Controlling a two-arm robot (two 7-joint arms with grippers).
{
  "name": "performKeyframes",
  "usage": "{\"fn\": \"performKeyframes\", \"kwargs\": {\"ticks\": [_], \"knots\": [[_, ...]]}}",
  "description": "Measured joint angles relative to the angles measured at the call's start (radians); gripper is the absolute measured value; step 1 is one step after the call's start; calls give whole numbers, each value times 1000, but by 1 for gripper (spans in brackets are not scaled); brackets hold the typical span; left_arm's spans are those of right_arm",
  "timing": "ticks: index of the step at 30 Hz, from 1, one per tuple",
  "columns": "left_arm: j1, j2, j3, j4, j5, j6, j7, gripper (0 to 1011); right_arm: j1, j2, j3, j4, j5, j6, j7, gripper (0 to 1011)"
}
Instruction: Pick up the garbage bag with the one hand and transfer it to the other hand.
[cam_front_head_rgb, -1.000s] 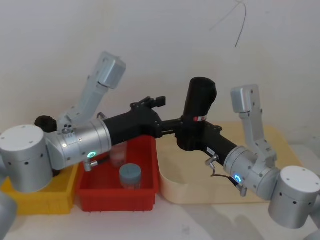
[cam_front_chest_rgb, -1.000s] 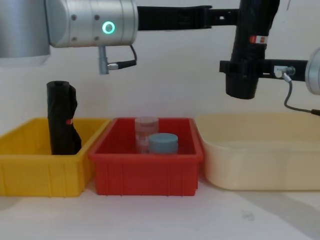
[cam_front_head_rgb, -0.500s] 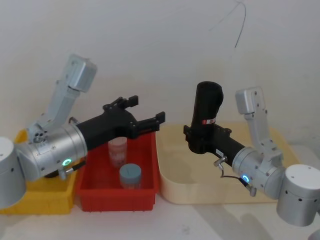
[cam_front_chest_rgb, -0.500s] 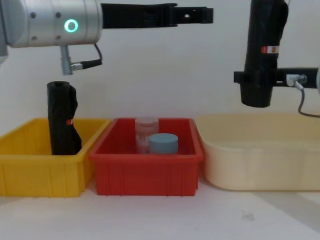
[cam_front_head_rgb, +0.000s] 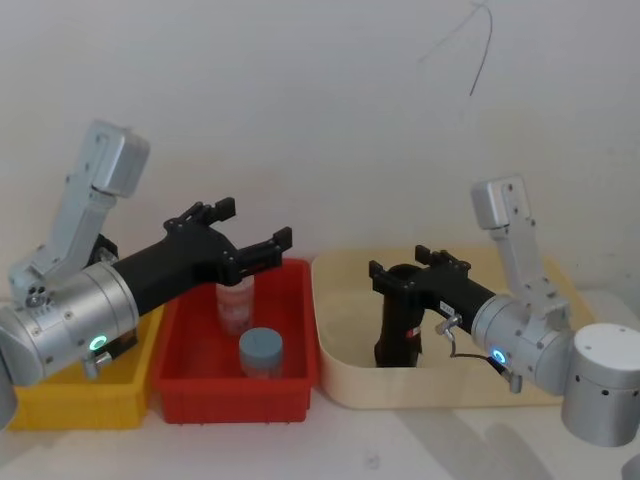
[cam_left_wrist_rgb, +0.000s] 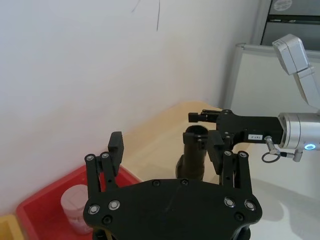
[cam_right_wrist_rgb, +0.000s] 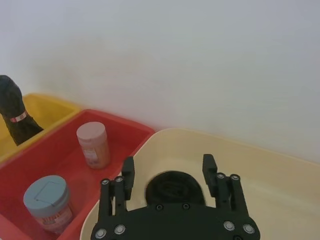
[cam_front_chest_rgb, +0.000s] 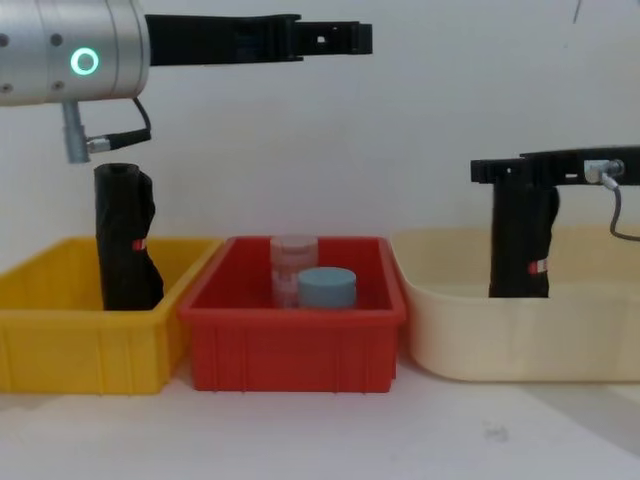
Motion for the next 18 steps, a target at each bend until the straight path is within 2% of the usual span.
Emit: {"fn": "performKeyframes", "kwargs": {"ticks": [9, 18], "knots": [[20, 11, -12, -21, -3, 2, 18, 1001, 7, -9, 9, 2, -5, 29, -12, 1001], [30, 17, -18, -32, -5, 3, 28, 1002, 13, -15, 25, -10, -14, 35, -29, 1000]]}}
